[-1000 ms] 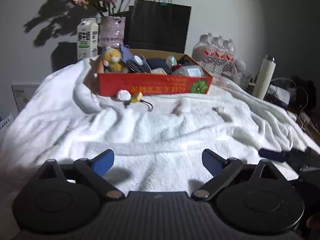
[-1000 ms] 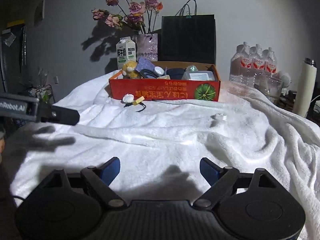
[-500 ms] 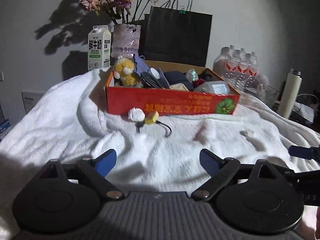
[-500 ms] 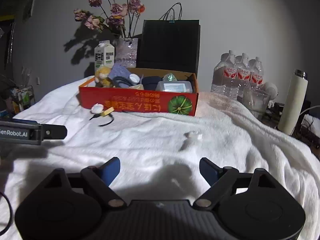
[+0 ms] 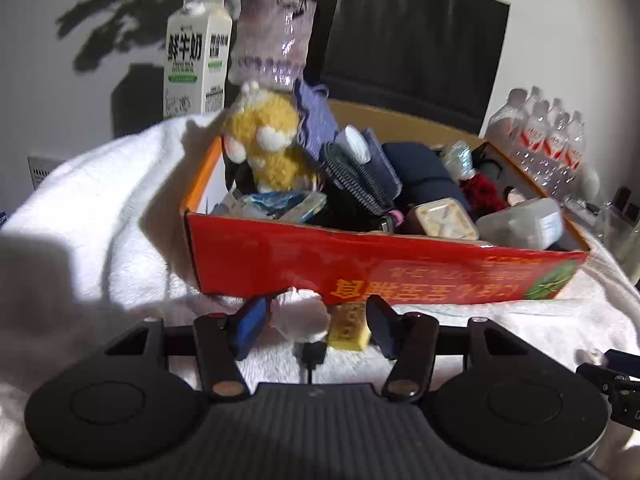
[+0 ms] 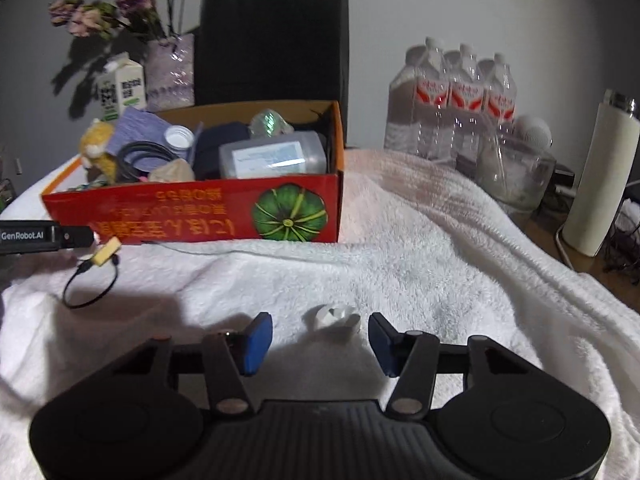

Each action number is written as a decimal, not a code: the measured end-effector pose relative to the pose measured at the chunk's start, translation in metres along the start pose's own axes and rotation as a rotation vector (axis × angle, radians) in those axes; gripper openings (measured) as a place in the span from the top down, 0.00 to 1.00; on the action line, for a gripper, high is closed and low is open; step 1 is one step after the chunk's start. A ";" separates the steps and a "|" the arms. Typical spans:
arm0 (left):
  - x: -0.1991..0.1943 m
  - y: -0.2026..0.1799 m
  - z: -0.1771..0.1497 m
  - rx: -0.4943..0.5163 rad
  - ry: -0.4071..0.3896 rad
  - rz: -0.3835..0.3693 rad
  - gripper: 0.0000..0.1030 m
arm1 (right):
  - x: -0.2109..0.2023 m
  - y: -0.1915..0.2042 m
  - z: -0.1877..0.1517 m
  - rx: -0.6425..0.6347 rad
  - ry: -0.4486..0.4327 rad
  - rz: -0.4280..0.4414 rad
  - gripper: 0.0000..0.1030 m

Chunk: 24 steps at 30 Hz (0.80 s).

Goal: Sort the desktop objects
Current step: 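Grasp a small white piece with the left tool while the right tool grasps a small white clip, then lift both small white pieces toward the red box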

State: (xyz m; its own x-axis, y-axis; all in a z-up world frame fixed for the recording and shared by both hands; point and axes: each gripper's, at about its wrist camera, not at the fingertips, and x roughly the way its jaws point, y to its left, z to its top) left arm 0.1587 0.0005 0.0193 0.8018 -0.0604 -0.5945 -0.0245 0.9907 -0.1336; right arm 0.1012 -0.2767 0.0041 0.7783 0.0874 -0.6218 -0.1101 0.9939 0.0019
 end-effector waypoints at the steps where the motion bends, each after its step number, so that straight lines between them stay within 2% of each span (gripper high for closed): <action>1: 0.005 0.001 0.000 -0.002 0.016 0.017 0.56 | 0.006 0.001 0.000 -0.003 0.007 -0.010 0.59; 2: 0.006 0.003 0.000 -0.017 0.006 0.012 0.62 | 0.010 0.003 0.000 -0.008 0.006 -0.017 0.63; 3: 0.008 0.004 0.000 -0.019 0.022 0.007 0.76 | 0.013 0.005 0.000 -0.014 0.000 -0.021 0.64; 4: 0.008 0.005 -0.002 -0.021 0.026 0.008 0.75 | 0.015 0.007 0.001 -0.020 -0.005 -0.020 0.73; 5: 0.006 0.005 -0.003 -0.022 0.019 0.013 0.76 | 0.016 0.008 0.002 -0.024 -0.009 -0.014 0.75; 9: -0.008 0.003 -0.006 -0.023 0.003 0.036 0.77 | 0.010 0.010 0.000 -0.039 -0.032 -0.001 0.75; 13: -0.048 0.002 -0.011 -0.057 -0.057 0.013 0.77 | -0.007 0.012 -0.001 -0.029 -0.080 0.063 0.75; 20: -0.123 -0.012 -0.025 -0.021 -0.109 -0.026 0.77 | -0.065 0.043 -0.005 -0.050 -0.165 0.224 0.75; 24: -0.154 -0.014 -0.048 -0.097 -0.105 -0.055 0.77 | -0.107 0.054 -0.015 -0.045 -0.240 0.284 0.75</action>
State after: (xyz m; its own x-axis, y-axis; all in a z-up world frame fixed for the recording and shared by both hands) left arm 0.0071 -0.0099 0.0743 0.8613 -0.0960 -0.4989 -0.0324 0.9696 -0.2426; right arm 0.0024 -0.2330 0.0592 0.8349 0.3775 -0.4006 -0.3653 0.9244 0.1098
